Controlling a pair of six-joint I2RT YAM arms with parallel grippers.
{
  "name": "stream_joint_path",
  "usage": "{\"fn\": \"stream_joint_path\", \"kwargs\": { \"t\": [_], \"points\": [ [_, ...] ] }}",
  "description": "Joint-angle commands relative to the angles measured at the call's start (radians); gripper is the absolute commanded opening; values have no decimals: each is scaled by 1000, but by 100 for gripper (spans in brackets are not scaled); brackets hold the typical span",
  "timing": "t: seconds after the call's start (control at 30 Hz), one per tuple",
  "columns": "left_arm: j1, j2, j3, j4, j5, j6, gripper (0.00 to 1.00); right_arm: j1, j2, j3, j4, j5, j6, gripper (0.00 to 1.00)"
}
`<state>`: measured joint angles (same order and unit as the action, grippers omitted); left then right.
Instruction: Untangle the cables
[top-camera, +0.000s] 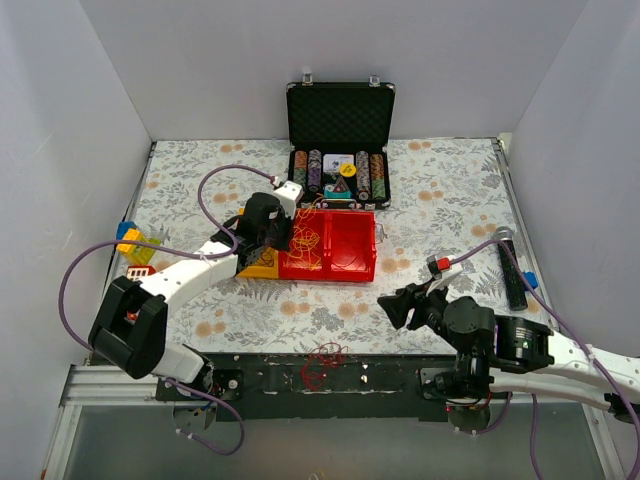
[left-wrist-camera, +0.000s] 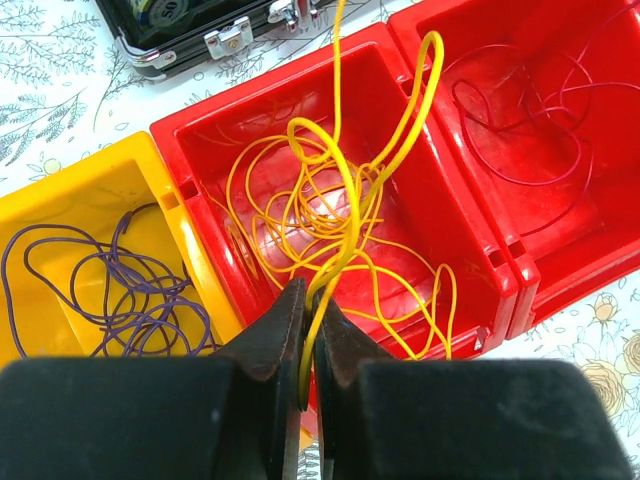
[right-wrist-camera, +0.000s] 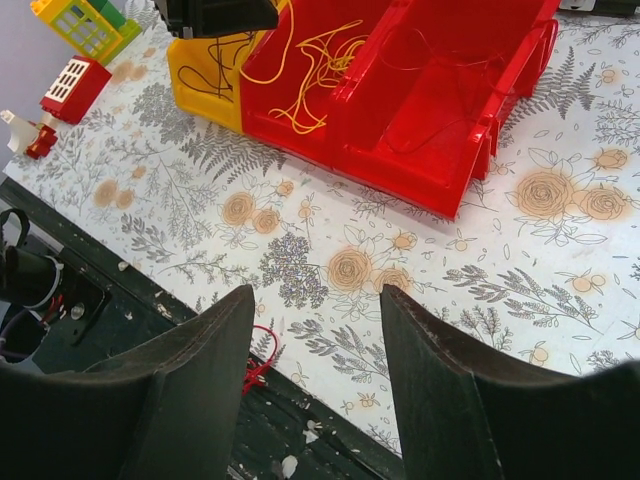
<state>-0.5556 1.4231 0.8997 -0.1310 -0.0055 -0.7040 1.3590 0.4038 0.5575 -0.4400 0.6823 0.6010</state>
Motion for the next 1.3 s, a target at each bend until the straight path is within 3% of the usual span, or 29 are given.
{"fn": "stream_joint_path", "kwargs": {
  "t": [0.0,0.17,0.37,0.53,0.77,0.93,1.0,1.07,1.27],
  "points": [
    [0,-1,19,-4,-28,-15,11,3,15,62,-9,33,13,63],
    [-4,-24,4,-5,1,3,22,3,49,79,-22,37,13,64],
    [-23,-68,14,-9,34,18,49,3,56,74,-8,36,14,66],
    [-26,-125,111,-45,99,54,66,5,79,58,18,-7,-6,69],
    [-41,-219,142,-116,194,253,67,2,188,4,92,-162,-23,73],
    [-47,-328,101,-261,462,403,68,5,269,-71,185,-312,-17,79],
    [-73,-426,53,-303,556,460,71,6,297,-108,237,-371,-9,81],
    [-121,-507,-5,-337,617,530,82,8,319,-142,297,-401,-3,81],
    [-260,-575,-105,-392,604,620,90,8,392,-183,414,-483,-3,80]
  ]
}}
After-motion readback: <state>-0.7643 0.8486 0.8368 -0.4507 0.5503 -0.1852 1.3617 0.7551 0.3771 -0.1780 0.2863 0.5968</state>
